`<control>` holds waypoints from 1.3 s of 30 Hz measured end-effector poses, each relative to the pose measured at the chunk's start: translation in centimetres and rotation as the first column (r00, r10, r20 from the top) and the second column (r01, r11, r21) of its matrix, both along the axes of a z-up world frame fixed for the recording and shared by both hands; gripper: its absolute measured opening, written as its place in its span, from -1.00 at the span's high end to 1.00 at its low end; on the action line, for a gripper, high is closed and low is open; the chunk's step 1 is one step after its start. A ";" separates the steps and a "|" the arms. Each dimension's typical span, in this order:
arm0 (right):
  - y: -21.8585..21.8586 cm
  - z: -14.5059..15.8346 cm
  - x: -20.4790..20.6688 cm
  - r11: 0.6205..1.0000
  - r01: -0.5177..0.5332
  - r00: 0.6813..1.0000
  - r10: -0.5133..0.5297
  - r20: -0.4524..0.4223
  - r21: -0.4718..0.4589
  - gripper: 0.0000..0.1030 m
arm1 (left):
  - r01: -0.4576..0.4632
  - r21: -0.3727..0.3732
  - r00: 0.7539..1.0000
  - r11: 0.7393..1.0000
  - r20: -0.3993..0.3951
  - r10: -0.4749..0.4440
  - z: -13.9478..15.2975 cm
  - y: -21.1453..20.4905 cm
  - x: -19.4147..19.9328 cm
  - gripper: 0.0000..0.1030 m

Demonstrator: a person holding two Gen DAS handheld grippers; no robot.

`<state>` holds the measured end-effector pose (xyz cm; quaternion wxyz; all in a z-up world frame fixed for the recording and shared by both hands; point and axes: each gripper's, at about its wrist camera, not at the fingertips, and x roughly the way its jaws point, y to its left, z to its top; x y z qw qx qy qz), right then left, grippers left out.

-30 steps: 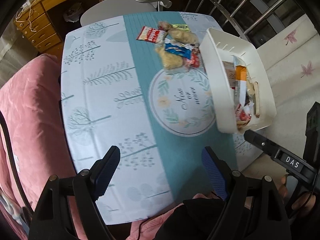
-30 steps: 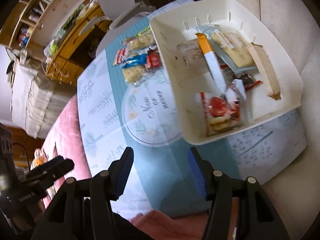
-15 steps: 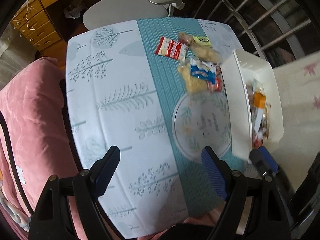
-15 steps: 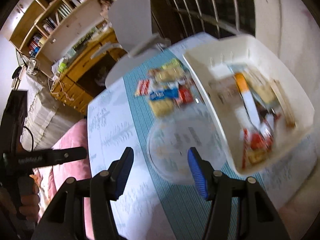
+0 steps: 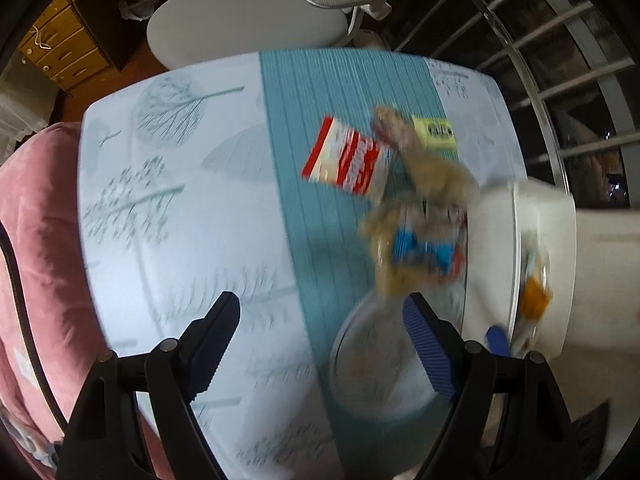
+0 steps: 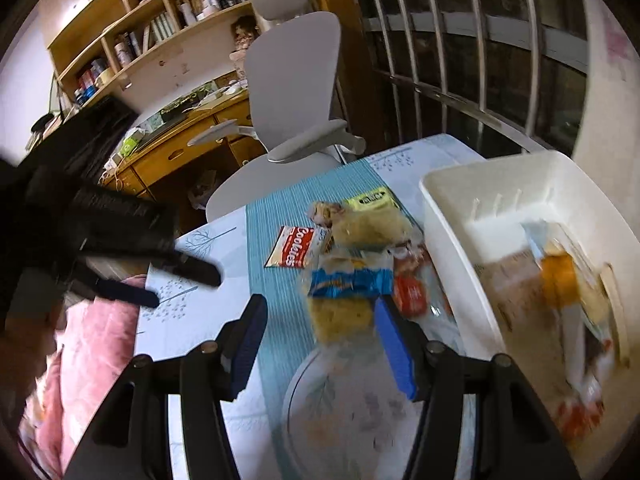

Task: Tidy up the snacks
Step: 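Grasp the red-and-white Cookies pack with the left tool while the right tool grasps the clear crumbly-bar bag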

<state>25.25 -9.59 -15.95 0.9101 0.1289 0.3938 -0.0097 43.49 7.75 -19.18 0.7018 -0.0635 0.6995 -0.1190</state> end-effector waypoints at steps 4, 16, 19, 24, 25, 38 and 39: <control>0.1 -2.2 2.1 1.000 -0.025 1.000 0.025 0.001 -0.010 -0.09 | 0.005 -0.006 1.000 1.000 0.005 -0.005 -2.1 -1.6 3.4 -0.61; -0.5 -7.3 4.5 0.999 -0.022 0.997 0.020 -0.080 -0.033 -0.23 | 0.024 0.045 0.999 0.999 -0.034 -0.023 -8.9 -5.1 8.3 -0.62; -0.3 -8.2 4.9 0.998 -0.038 0.994 0.034 -0.100 -0.041 -0.25 | 0.026 0.082 0.999 0.996 -0.026 -0.024 -9.7 -5.4 8.5 -0.63; 0.9 -8.9 5.5 0.993 -0.070 0.991 0.059 -0.118 -0.091 -0.38 | 0.038 0.087 0.999 0.996 -0.010 -0.037 -10.6 -6.2 9.2 -0.71; 1.2 -9.1 5.8 0.992 -0.078 0.989 0.065 -0.131 -0.098 -0.38 | 0.042 0.087 0.999 0.995 -0.002 -0.043 -10.6 -6.7 9.4 -0.71; 2.9 -10.6 6.8 0.968 -0.150 0.968 0.102 -0.229 -0.203 -0.26 | 0.139 0.134 0.982 0.981 0.111 -0.154 -10.8 -9.3 9.0 -0.50; 3.0 -10.6 6.8 0.967 -0.151 0.967 0.102 -0.232 -0.206 -0.25 | 0.137 0.131 0.981 0.982 0.119 -0.153 -10.8 -9.3 8.9 -0.46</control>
